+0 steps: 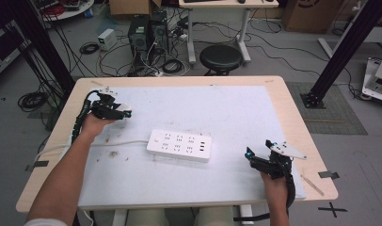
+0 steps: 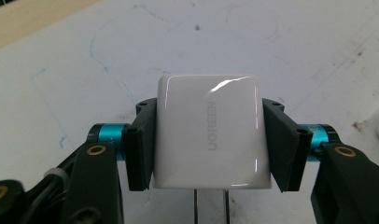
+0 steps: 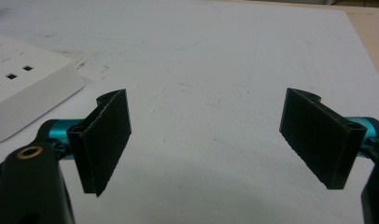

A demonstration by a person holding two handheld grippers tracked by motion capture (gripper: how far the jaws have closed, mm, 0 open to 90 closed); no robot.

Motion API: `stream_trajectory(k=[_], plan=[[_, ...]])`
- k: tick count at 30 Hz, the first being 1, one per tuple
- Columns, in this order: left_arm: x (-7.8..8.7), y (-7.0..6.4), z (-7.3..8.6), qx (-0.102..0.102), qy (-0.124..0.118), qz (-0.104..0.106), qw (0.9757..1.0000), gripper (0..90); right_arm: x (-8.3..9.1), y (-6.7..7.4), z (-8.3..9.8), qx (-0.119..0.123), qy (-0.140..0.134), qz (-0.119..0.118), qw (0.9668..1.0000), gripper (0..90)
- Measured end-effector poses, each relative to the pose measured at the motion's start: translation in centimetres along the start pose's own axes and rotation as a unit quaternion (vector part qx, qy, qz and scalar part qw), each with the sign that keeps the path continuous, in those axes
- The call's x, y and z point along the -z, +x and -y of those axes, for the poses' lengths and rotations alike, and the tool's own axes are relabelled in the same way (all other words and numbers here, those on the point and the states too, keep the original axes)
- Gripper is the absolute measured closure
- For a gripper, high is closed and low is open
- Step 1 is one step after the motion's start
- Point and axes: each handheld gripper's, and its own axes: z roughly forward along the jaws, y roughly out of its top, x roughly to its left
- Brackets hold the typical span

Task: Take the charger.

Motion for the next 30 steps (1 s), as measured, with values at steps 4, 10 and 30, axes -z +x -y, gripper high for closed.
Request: stream_trajectory(k=[4,10,30], plan=[[1.5,-1.1,0.0,-0.004,-0.017,-0.010,0.9998,42.5,0.0,0.0,0.0,0.002,-0.001,-0.001,1.0000,16.9],[3.2,-3.2,0.4,-0.015,-0.035,-0.005,0.9993,42.5,0.0,0.0,0.0,0.005,0.001,-0.006,1.0000,16.9],[7.4,-7.7,2.6,-0.015,-0.080,-0.007,0.9967,42.5,0.0,0.3,0.0,0.023,0.000,-0.015,0.9996,16.9]])
